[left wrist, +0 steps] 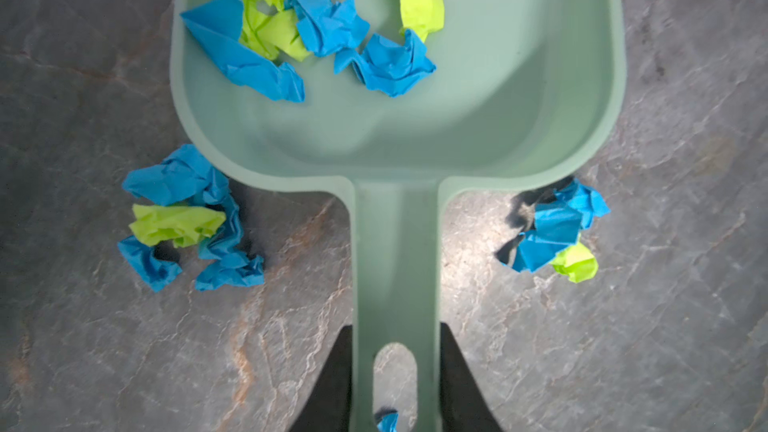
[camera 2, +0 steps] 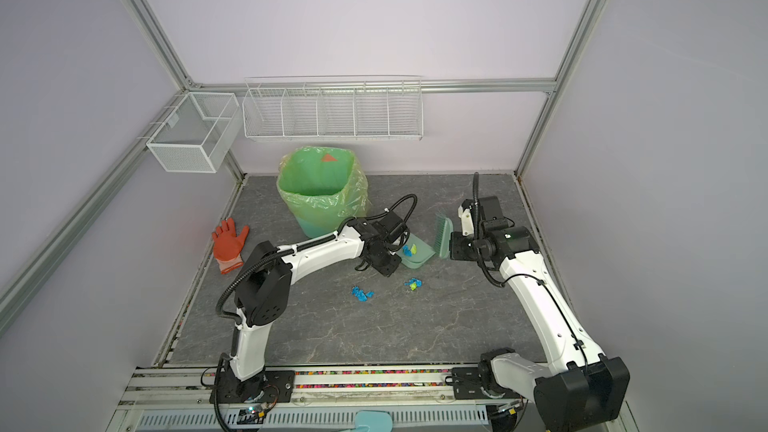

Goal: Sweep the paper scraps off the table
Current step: 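Sweep the paper scraps into the dustpan with the brush in the right gripper, then lift the brush away from the dustpan with the right gripper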

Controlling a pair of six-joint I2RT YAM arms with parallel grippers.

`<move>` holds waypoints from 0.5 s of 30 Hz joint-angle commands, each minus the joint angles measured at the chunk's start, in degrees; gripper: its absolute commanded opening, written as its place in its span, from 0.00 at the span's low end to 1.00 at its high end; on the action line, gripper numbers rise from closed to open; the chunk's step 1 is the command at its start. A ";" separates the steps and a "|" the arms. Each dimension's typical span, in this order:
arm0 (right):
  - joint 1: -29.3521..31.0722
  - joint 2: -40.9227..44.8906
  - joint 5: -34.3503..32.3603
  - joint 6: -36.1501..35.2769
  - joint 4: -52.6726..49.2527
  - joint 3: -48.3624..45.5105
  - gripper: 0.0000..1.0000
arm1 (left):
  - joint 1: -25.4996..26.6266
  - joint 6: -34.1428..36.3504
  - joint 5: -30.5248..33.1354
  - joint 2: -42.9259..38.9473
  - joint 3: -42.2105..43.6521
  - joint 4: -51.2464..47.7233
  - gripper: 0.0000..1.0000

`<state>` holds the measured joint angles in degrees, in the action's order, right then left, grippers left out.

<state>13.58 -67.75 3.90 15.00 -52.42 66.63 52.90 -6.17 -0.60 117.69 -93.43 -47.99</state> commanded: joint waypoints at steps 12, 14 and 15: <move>-1.46 4.70 -5.40 4.50 1.23 -3.28 0.07 | 0.29 -0.75 2.76 -7.16 2.28 3.87 0.00; -3.37 5.36 -6.07 4.76 1.12 -3.48 0.07 | 0.27 -0.75 2.66 -7.62 1.97 3.54 0.00; -3.69 5.64 -6.34 5.00 1.04 -3.65 0.07 | 0.27 -0.82 2.52 -7.86 1.81 3.35 0.00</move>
<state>11.09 -63.64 -0.60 18.59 -52.42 64.03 52.90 -6.85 1.39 111.72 -91.22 -44.86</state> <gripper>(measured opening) 0.109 0.248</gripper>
